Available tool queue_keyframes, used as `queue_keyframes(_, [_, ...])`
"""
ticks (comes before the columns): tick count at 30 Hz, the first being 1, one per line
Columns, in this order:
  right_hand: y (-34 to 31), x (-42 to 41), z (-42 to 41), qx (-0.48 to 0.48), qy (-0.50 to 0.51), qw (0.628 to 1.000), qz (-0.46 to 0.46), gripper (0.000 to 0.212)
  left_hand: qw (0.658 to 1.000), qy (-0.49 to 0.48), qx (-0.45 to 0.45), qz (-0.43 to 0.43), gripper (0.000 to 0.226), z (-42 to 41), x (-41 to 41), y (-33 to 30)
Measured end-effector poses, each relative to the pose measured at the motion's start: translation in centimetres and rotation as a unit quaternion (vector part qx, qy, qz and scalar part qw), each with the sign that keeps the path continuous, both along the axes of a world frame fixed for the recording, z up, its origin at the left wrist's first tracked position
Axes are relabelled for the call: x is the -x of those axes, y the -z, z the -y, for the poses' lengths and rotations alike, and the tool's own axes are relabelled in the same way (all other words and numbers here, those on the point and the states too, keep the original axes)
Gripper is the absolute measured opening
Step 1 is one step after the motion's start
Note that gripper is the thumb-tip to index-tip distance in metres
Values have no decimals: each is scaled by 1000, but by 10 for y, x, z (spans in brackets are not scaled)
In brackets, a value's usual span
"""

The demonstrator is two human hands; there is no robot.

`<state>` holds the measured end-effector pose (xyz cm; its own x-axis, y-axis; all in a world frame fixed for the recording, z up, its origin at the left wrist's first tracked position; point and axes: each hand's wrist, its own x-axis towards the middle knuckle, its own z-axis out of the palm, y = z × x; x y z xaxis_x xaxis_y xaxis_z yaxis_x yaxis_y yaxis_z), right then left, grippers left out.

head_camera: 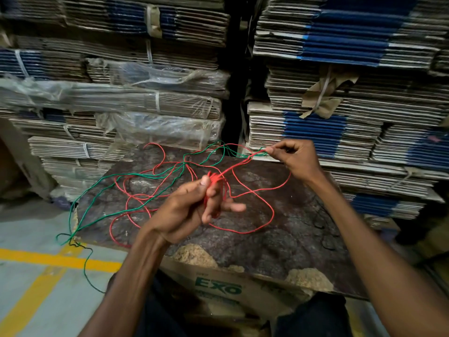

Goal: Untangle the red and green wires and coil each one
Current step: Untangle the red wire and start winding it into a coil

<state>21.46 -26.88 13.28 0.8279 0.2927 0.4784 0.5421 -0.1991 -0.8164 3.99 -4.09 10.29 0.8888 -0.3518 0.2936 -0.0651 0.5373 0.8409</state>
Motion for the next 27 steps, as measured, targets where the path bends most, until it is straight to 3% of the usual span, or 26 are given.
queue_keyframes(4, [6,15,5,-13,-6,999,-46,13,977,58,207,-5,36,-6,-6,-6])
queue_keyframes(6, [13,23,7,5,-14,998,-67,9,979,31,203,9,38,-10,-13,-6])
queue_keyframes(11, [37,41,16,51,-67,987,-137,20,968,-6,247,30,39,-17,-27,-17])
queue_keyframes(18, [43,72,25,22,-142,969,-203,22,955,-74,276,72,30,-16,-43,-38])
queue_keyframes(27, [24,79,43,40,-134,972,-190,25,942,-115,312,43,20,-13,-55,-57])
